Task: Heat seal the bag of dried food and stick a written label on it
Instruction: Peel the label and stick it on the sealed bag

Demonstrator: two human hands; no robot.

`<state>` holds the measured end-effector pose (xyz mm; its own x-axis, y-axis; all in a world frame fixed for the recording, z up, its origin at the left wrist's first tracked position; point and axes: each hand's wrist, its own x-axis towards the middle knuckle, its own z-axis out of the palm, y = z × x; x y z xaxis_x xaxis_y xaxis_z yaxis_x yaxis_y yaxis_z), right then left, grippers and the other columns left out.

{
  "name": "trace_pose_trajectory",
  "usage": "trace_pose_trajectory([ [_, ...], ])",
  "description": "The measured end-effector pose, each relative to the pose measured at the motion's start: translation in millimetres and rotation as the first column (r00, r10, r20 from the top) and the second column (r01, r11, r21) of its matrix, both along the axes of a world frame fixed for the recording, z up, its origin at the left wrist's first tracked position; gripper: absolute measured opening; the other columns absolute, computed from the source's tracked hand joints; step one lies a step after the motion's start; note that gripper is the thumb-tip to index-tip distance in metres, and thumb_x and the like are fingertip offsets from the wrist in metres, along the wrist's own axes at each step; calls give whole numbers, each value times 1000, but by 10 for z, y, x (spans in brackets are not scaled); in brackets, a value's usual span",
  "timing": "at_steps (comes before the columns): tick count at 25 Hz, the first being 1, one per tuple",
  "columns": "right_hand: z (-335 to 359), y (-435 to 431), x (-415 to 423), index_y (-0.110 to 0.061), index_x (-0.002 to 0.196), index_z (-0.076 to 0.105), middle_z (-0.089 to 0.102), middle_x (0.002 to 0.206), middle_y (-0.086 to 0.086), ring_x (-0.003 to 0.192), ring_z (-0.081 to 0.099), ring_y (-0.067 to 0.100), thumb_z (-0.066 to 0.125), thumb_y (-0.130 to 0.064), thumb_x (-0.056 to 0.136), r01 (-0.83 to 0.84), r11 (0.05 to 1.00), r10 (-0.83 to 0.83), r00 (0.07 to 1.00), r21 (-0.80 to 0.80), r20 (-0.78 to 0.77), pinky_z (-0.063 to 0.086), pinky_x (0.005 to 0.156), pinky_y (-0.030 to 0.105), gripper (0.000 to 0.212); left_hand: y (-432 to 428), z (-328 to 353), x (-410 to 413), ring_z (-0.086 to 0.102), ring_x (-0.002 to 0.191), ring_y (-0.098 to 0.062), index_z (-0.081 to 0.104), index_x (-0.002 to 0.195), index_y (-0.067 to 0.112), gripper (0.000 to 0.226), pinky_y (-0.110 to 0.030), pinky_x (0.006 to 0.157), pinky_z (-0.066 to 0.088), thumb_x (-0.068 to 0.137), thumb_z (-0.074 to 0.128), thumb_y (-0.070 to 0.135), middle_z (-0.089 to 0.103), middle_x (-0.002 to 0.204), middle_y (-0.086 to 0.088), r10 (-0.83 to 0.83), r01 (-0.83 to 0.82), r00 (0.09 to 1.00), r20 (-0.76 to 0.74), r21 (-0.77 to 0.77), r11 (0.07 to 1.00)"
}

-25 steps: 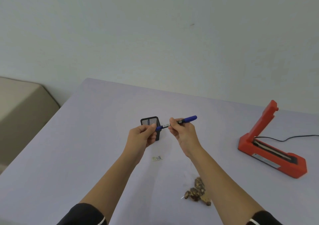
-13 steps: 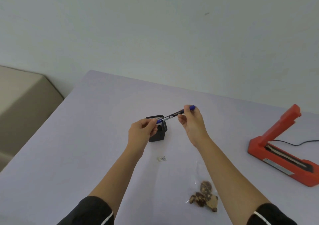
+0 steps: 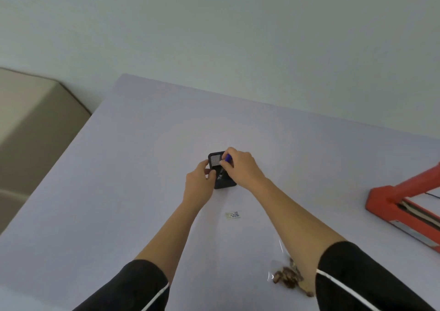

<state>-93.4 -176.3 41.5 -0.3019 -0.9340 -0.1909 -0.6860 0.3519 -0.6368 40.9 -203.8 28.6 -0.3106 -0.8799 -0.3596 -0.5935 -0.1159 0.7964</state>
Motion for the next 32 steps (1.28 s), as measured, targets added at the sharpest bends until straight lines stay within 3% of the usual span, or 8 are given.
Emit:
trace_pose_trajectory([
  [5, -35, -91, -44, -11, 132, 42, 47, 133, 10, 119, 44, 28, 55, -36, 90, -105, 993, 73, 910, -56, -409, 41, 92, 40, 50, 6, 4, -14, 63, 87, -16, 49, 133, 13, 37, -26, 73, 47, 96, 47, 21, 64, 110, -3, 48, -47, 998, -51, 15, 999],
  [10, -355, 470, -232, -6, 111, 56, 55, 109, 11, 100, 53, 24, 51, -15, 92, 348, 866, -387, 921, -359, -41, 49, 86, 44, 21, 270, -206, 196, 63, 85, -18, 62, 106, 12, 20, -25, 70, 45, 95, 49, 21, 66, 96, -2, 310, -312, 950, -30, -95, 945],
  [12, -599, 807, -176, -7, 104, 58, 55, 103, 8, 93, 54, 20, 51, -9, 91, 327, 909, -346, 938, -257, -31, 51, 82, 43, 16, 461, -417, 287, 60, 81, -17, 66, 101, 11, 16, -28, 74, 48, 92, 54, 16, 63, 96, -3, 148, -141, 986, 70, -100, 985],
  [16, -873, 1123, 55, -15, 118, 61, 51, 110, 6, 99, 54, 18, 58, -20, 89, 6, 997, -9, 999, 73, 46, 48, 89, 33, 30, 679, -764, 359, 54, 74, -14, 66, 114, 12, 28, -25, 75, 46, 87, 64, 21, 57, 106, -4, -215, 242, 955, 202, -121, 963],
  [22, -917, 1137, 194, -12, 102, 68, 52, 108, 5, 99, 52, 17, 66, -17, 84, 16, 998, -16, 1000, 53, 3, 44, 83, 22, 19, 702, -825, 302, 61, 83, -24, 70, 102, 10, 20, -27, 63, 43, 87, 65, 23, 61, 101, -7, -313, 399, 893, 323, -248, 883],
  [26, -749, 1134, 240, -15, 87, 65, 63, 93, 2, 86, 59, 13, 65, -13, 85, 115, 990, -130, 971, 85, 203, 48, 80, 23, 3, 691, -630, 245, 59, 81, -19, 66, 89, 11, 10, -19, 68, 44, 87, 62, 19, 64, 94, -4, -245, 255, 951, 190, -30, 967],
  [29, -391, 1215, 308, -23, 81, 62, 68, 84, -5, 77, 65, 12, 66, -15, 85, 344, 937, -336, 832, 64, 442, 50, 68, 17, 11, 745, -258, 265, 65, 78, -18, 63, 81, 15, 10, -22, 68, 48, 86, 64, 24, 69, 78, 0, -161, 160, 987, 1, 114, 980],
  [32, 66, 1397, 401, -23, 82, 64, 70, 83, -5, 79, 68, 11, 67, -14, 84, 463, 887, -364, 700, -3, 614, 53, 71, 19, 9, 869, 227, 324, 68, 73, -13, 64, 83, 18, 5, -25, 71, 51, 85, 67, 22, 72, 71, -1, -109, 127, 980, -165, 103, 987],
])
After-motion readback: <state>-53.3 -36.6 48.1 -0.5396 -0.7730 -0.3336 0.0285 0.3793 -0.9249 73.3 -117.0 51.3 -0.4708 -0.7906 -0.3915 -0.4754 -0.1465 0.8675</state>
